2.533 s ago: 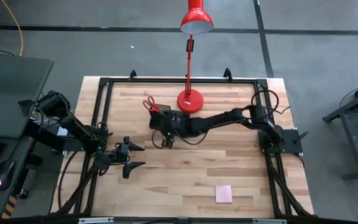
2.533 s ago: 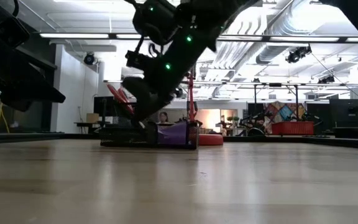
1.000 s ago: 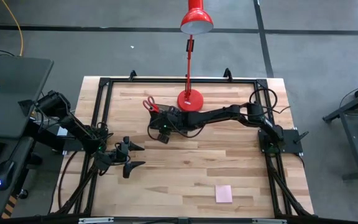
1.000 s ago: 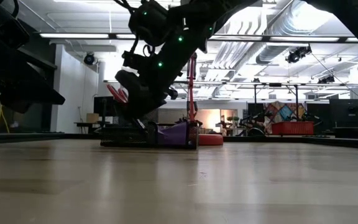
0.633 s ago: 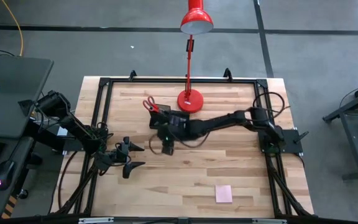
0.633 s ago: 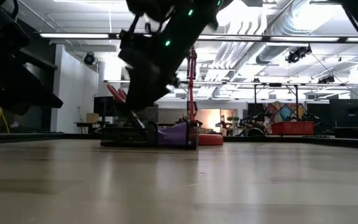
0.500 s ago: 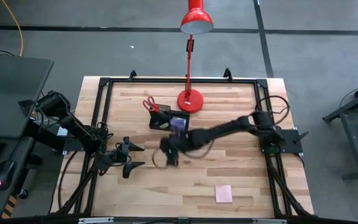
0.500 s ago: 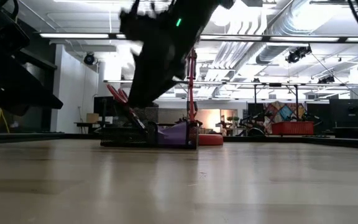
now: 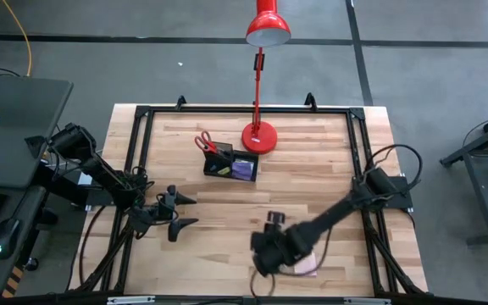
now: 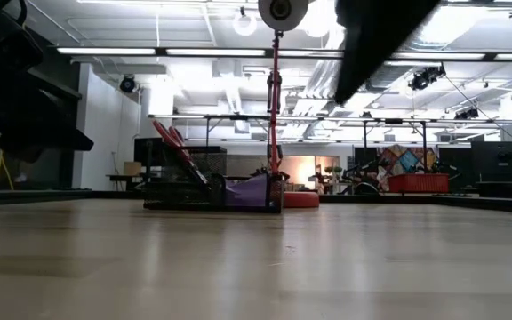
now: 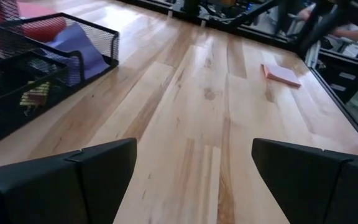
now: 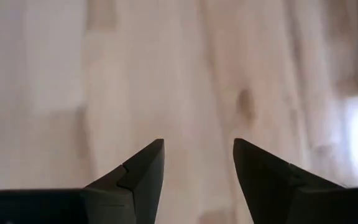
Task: Pick and place office supplies into organizer
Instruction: Put the light pink sticky note into the desk organizer
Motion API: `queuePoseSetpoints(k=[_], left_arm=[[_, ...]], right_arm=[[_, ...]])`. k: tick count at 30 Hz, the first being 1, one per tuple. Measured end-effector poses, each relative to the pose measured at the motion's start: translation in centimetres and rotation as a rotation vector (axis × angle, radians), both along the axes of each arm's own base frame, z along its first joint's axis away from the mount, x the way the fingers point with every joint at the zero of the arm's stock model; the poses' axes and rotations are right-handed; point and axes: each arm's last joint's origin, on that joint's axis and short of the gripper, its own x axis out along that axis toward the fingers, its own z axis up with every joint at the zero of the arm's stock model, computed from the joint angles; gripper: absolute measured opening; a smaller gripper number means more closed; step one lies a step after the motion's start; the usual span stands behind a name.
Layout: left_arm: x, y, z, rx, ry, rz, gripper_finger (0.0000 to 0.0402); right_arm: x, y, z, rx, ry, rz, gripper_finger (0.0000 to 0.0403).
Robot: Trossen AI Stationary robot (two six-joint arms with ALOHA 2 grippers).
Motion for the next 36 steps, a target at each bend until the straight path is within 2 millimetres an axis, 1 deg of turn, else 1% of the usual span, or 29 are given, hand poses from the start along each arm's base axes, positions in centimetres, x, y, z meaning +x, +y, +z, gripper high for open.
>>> queuePoseSetpoints(k=[3, 7, 10, 14, 18, 22, 26, 32, 36], left_arm=[[0.0, 0.0, 0.0, 0.004, -0.006, 0.01, 0.0312], [0.0, 0.0, 0.0, 0.025, 0.002, 0.002, 0.0312], [0.0, 0.0, 0.0, 0.04, 0.007, -0.001, 0.0312], [0.0, 0.1, 0.0, 0.06, 0.003, 0.013, 0.0312], [0.0, 0.2, 0.1, 0.082, -0.01, 0.054, 0.0312], [0.0, 0.3, 0.2, 0.114, -0.028, 0.1, 0.0312], [0.0, 0.3, 0.4, 0.1, -0.043, 0.102, 0.0312], [0.1, 0.2, 0.5, 0.077, -0.053, 0.087, 0.0312], [0.1, 0.1, 0.5, 0.049, -0.054, 0.078, 0.0312]], right_arm=[[-1.5, 1.7, -0.2, 0.022, 0.059, 0.058, 0.0186], [-3.8, 3.4, -0.5, 0.023, 0.156, 0.085, 0.0182], [-5.3, 4.8, -0.6, 0.052, 0.232, 0.169, 0.0181], [-6.7, 6.6, -0.6, 0.079, 0.237, 0.229, 0.0181], [-7.6, 7.8, -0.8, 0.045, 0.206, 0.289, 0.0179], [-8.3, 8.4, -1.4, 0.021, 0.234, 0.281, 0.0179], [-8.2, 8.5, -2.7, 0.003, 0.266, 0.222, 0.0179], [-8.1, 8.8, -4.9, -0.004, 0.355, 0.239, 0.0179], [-8.2, 8.8, -5.3, -0.006, 0.389, 0.246, 0.0179]])
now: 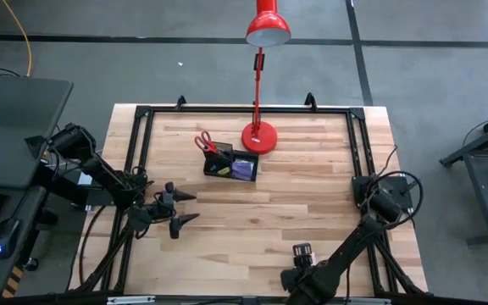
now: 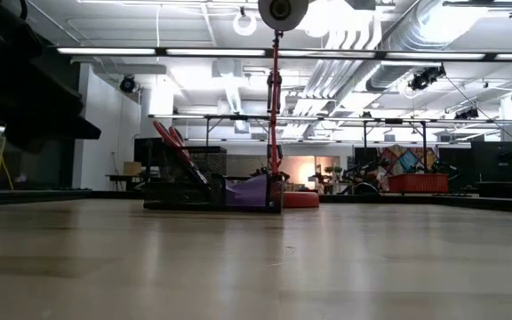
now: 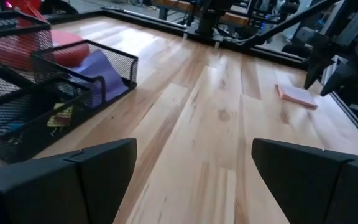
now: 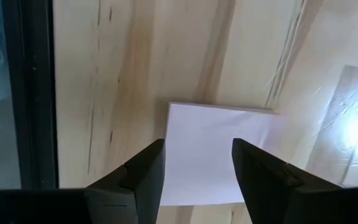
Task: Pick and place office supplies into organizer
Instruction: Put the light pink sticky note into the desk organizer
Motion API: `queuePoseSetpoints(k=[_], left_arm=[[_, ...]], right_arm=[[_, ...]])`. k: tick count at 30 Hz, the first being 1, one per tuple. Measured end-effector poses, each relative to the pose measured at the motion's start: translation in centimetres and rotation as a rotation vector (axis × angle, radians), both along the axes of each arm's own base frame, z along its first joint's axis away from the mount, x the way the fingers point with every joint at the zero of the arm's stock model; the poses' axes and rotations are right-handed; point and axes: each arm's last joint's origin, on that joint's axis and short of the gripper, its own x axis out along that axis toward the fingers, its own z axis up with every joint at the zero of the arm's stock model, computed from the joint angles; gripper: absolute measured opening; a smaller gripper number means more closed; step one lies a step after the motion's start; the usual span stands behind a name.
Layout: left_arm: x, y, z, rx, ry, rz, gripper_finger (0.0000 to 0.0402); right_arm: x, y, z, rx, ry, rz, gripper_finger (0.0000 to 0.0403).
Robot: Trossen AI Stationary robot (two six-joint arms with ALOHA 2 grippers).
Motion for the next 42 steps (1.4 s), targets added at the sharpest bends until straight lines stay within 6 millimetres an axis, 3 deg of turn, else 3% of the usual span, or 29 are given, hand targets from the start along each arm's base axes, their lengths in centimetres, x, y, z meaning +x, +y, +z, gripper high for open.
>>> queuePoseSetpoints(k=[5, 13, 22, 27, 33, 42], left_arm=[[0.0, -0.1, 0.0, -0.01, 0.007, -0.023, 0.0312], [0.0, -0.1, -0.1, -0.04, 0.005, -0.034, 0.0312], [0.0, -0.1, -0.1, -0.038, 0.005, -0.033, 0.0312], [0.0, -0.1, -0.1, -0.036, 0.007, -0.033, 0.0312], [0.0, -0.1, -0.1, -0.031, 0.011, -0.033, 0.0312], [0.0, -0.1, -0.1, -0.03, 0.01, -0.03, 0.0312]], right_arm=[[0.0, 0.0, 0.0, 0.0, 0.002, -0.003, 0.0179], [0.2, 0.4, -2.2, 0.0, 0.066, -0.015, 0.0179], [0.3, 0.1, -2.5, -0.039, 0.055, -0.011, 0.017], [0.6, -0.8, -4.1, 0.026, 0.084, -0.067, 0.0122], [0.3, -1.5, -5.0, 0.08, 0.096, -0.148, 0.002], [2.1, -0.5, -2.6, -0.04, -0.049, -0.101, 0.0003]])
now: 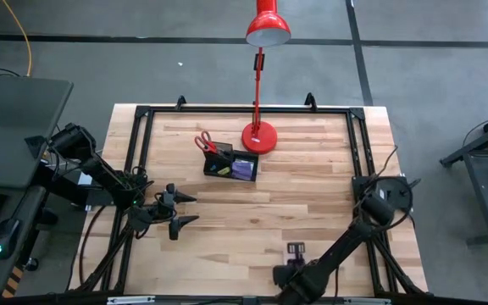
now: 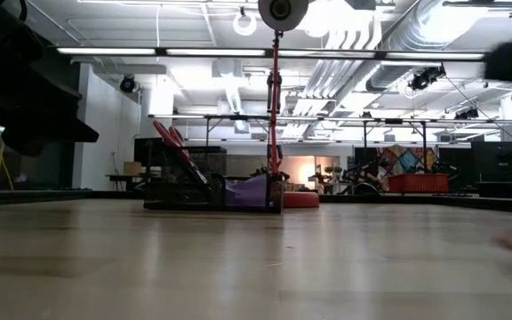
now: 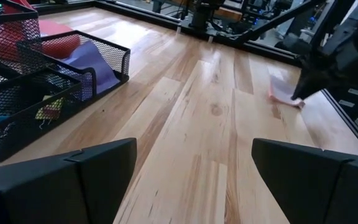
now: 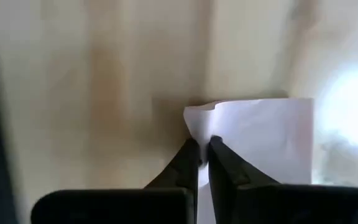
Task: Pick and place office supplies into organizer
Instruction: Put the light pink sticky note into the desk organizer
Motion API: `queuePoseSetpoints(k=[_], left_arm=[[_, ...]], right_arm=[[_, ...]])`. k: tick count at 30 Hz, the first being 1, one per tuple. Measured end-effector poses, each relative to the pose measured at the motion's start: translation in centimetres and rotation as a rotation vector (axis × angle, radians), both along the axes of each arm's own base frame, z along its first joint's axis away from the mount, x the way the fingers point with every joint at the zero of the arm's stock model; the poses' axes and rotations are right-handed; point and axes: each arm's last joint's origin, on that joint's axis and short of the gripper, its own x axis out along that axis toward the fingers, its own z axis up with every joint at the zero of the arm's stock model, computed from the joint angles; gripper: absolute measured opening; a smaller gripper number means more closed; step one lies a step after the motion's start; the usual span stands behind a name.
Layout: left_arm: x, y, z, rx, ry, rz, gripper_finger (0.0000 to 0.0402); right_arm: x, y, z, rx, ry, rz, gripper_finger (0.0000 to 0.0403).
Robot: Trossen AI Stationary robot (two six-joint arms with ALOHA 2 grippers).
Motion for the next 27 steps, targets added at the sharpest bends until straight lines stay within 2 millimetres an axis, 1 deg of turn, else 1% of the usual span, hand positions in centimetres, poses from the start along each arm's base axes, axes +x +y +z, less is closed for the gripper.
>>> queuePoseSetpoints(k=[2, 6, 11, 16, 21, 25, 27], left_arm=[[0.0, 0.0, 0.0, 0.0, 0.0, 0.0, 0.0312], [0.0, 0.0, 0.0, 0.0, 0.0, 0.0, 0.0312], [0.0, 0.0, 0.0, -0.003, -0.001, 0.0, 0.0312], [0.0, 0.0, 0.0, -0.005, -0.003, 0.0, 0.0312], [0.0, 0.0, 0.0, -0.006, -0.004, 0.0, 0.0312], [0.0, 0.0, 0.0, -0.007, -0.004, -0.001, 0.0312], [0.0, 0.0, 0.0, -0.007, -0.004, -0.001, 0.0312]], right_arm=[[0.2, -0.1, 0.7, -0.062, -0.024, 0.03, 0.0001], [1.2, -0.6, 2.5, -0.121, -0.078, 0.037, 0.0], [2.1, -2.0, 2.7, -0.2, -0.08, 0.073, 0.0], [3.1, -4.5, 2.9, -0.298, -0.028, 0.06, 0.0], [4.7, -7.2, 3.2, -0.393, -0.021, 0.091, 0.0], [6.5, -9.6, 4.1, -0.428, -0.06, 0.104, 0.0], [7.4, -10.8, 4.9, -0.441, -0.095, 0.118, 0.0]])
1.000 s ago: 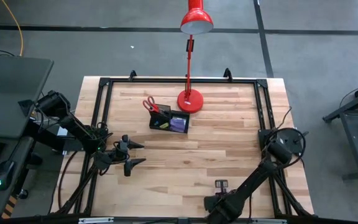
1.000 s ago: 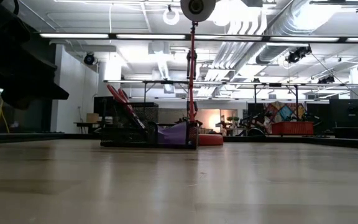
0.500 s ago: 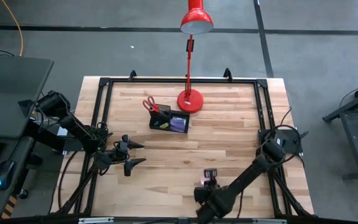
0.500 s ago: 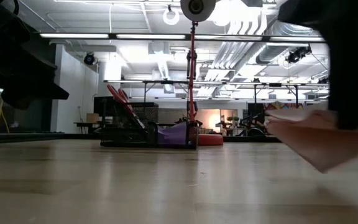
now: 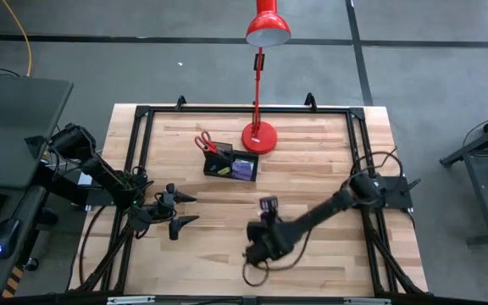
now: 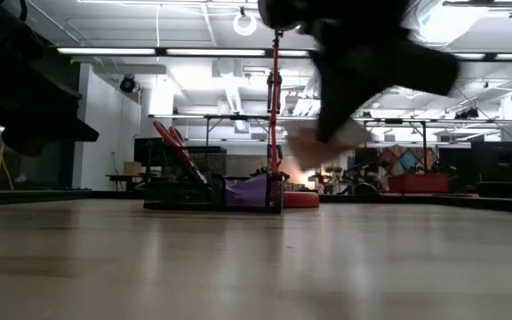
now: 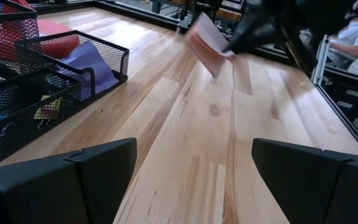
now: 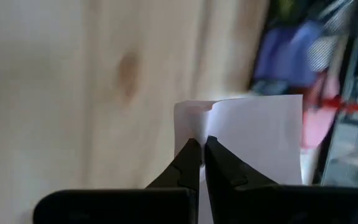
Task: Pick and place office supplies into organizer
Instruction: Put the light pink sticky note into the desk organizer
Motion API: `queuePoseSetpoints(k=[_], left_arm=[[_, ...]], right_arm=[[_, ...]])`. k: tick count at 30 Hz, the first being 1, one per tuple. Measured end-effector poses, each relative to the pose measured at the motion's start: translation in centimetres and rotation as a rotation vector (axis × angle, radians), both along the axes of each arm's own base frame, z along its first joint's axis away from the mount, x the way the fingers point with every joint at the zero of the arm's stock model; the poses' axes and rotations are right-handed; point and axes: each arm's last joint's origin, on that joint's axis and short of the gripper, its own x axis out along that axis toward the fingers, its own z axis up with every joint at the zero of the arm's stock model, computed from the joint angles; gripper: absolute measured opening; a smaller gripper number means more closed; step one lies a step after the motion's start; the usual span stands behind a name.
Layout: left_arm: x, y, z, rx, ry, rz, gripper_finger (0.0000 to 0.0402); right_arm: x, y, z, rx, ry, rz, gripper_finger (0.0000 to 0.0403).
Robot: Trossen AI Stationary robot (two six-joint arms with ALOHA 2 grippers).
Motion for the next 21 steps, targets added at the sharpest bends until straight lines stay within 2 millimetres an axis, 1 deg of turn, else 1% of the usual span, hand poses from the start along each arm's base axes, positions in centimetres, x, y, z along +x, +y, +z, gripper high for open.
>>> queuePoseSetpoints(k=[4, 7, 9, 12, 15, 17, 21], left_arm=[[0.0, 0.0, 0.0, -0.001, 0.001, -0.002, 0.0312], [0.0, 0.0, 0.0, -0.003, 0.002, -0.006, 0.0312], [0.0, 0.0, 0.0, -0.003, 0.002, -0.007, 0.0312], [0.0, 0.0, 0.0, -0.007, 0.0, -0.007, 0.0312], [0.0, 0.0, 0.0, -0.015, -0.002, -0.006, 0.0312], [0.0, 0.0, 0.0, -0.022, -0.001, -0.003, 0.0312], [0.0, 0.0, -0.1, -0.028, 0.002, -0.011, 0.0312]], right_arm=[[1.5, -2.8, 2.6, 0.016, -0.08, 0.033, 0.0], [3.0, -4.9, 4.2, 0.1, -0.134, 0.083, 0.0], [4.0, -6.6, 4.8, 0.147, -0.148, 0.132, 0.0], [5.1, -9.7, 5.3, 0.209, -0.157, 0.142, 0.0], [5.6, -13.5, 5.2, 0.238, -0.133, 0.076, 0.0], [6.0, -15.9, 5.2, 0.289, -0.136, 0.051, 0.0], [6.4, -19.5, 5.2, 0.374, -0.167, 0.017, 0.0]])
